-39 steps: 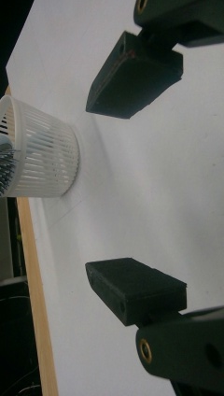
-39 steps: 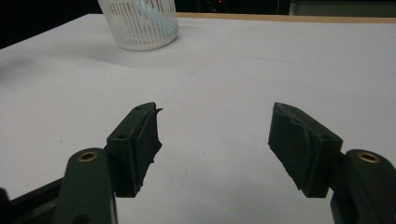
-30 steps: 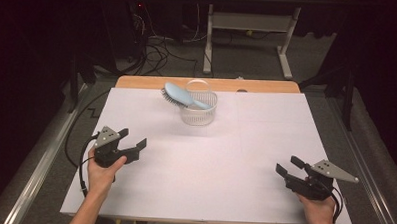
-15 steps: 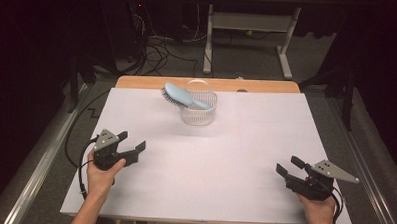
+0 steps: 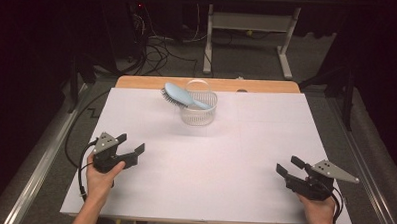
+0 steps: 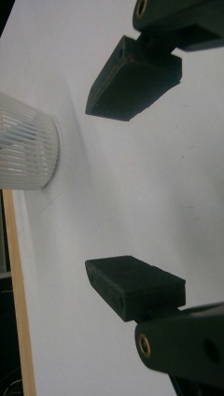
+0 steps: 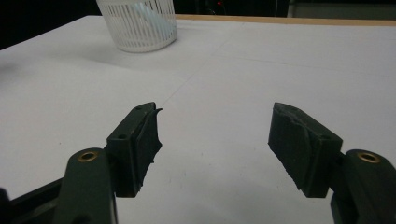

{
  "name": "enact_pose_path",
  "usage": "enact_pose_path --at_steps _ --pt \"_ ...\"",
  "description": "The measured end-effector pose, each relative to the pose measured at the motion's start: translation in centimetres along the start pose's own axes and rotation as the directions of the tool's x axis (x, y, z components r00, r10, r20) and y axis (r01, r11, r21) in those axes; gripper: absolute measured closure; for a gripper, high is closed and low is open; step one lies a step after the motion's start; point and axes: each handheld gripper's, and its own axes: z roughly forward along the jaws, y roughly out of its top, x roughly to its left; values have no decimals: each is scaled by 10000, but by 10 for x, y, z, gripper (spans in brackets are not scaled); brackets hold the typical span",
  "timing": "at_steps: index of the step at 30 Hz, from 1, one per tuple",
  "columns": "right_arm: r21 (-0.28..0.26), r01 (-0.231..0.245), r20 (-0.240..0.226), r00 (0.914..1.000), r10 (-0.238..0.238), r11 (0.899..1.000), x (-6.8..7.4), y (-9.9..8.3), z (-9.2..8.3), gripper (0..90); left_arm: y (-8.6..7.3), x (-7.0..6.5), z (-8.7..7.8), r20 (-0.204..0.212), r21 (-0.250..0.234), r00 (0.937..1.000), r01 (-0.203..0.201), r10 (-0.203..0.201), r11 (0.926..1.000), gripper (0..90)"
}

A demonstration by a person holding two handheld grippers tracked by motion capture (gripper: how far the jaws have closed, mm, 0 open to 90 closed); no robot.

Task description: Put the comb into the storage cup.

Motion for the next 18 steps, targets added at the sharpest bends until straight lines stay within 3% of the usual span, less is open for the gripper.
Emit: enact_pose_path --at_steps 18 --pt "-9 -1 -13 10000 1 10000 0 0 0 338 -10 1 0 -42 5 9999 157 -157 9999 236"
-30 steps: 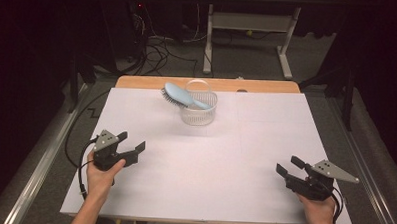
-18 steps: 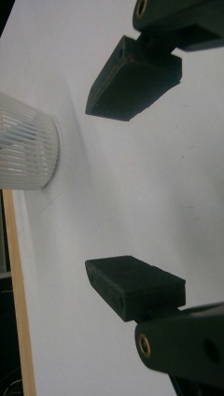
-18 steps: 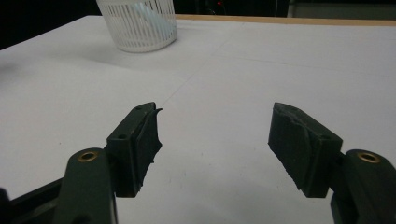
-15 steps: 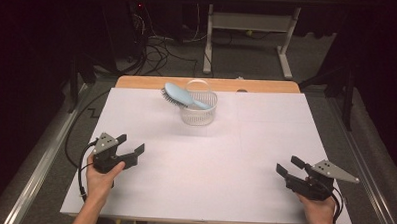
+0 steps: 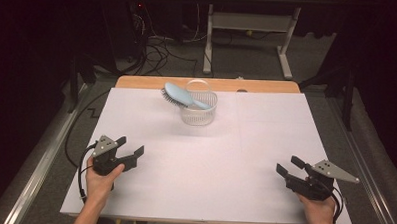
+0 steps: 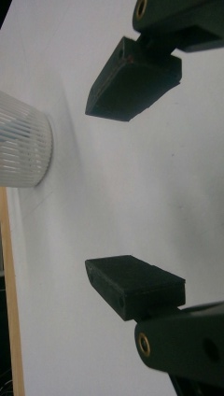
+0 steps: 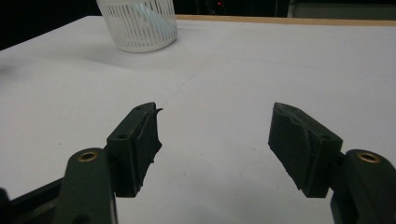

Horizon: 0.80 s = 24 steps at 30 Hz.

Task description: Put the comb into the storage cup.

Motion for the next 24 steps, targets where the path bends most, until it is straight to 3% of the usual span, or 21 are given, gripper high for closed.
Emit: enact_pose_path --at_steps 24 --pt "8 -4 12 10000 4 10000 0 0 0 338 -15 -3 -5 -205 -245 9997 113 -118 9996 240"
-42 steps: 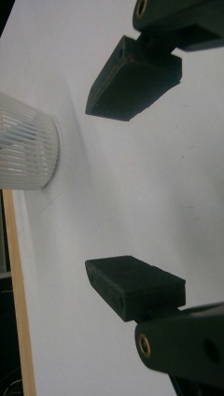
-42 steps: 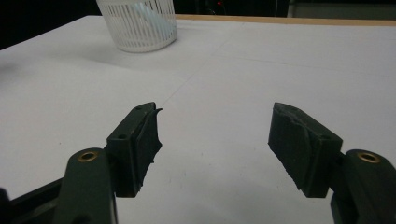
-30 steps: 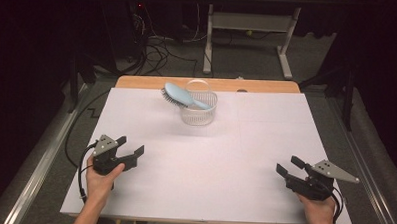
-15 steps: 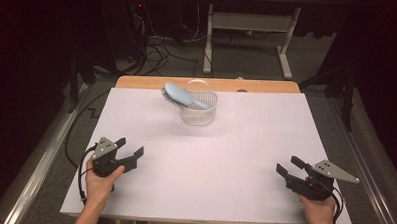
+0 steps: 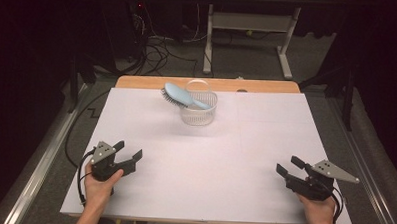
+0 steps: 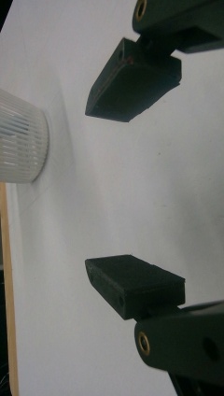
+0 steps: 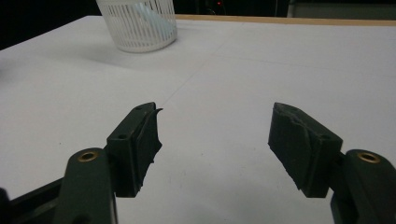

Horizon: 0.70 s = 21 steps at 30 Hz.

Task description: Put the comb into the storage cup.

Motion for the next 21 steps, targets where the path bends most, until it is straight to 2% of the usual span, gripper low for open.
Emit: enact_pose_path --at_steps 21 --pt "-3 -2 -21 10000 2 10000 0 0 -1 337 -7 -2 -6 -38 -156 9999 159 -159 9998 241"
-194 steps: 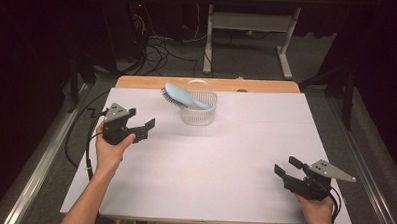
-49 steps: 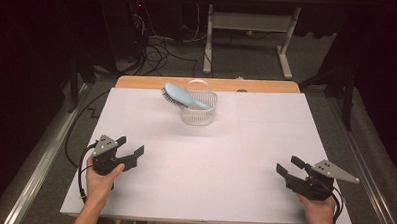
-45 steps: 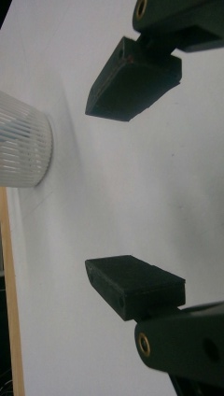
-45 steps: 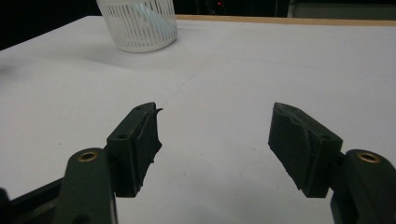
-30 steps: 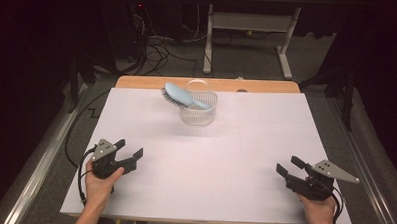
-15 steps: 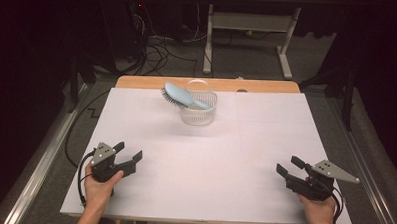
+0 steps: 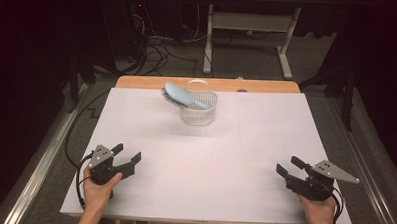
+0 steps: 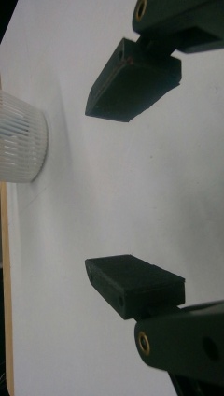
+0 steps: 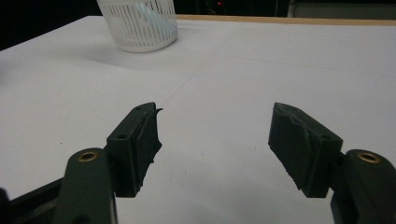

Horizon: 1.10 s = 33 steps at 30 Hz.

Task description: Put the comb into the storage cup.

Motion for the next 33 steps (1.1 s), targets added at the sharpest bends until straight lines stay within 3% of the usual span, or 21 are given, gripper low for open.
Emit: enact_pose_path --at_steps 33 --pt "-50 -75 9 10000 75 10000 0 0 -2 336 -7 0 -2 3 -17 9999 150 -150 9999 250"
